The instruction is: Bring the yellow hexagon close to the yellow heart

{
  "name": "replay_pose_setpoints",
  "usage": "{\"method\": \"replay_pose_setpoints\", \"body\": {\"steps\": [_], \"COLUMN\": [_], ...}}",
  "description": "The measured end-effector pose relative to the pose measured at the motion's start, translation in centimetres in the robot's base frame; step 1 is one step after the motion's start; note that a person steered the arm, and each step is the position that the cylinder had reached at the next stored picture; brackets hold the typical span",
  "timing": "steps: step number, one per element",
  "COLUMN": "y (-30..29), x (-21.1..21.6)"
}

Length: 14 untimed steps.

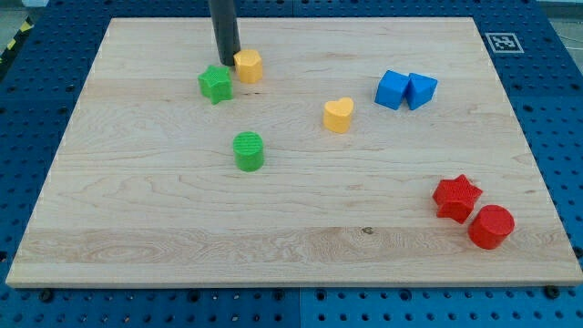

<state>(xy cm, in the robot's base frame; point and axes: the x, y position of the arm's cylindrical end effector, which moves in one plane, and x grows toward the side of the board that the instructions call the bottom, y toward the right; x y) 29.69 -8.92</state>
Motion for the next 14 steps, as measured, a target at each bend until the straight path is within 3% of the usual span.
{"method": "replay_pose_setpoints", "body": {"steps": [10,14], "y": [2.4,6.2], "x": [3.8,6.2]}}
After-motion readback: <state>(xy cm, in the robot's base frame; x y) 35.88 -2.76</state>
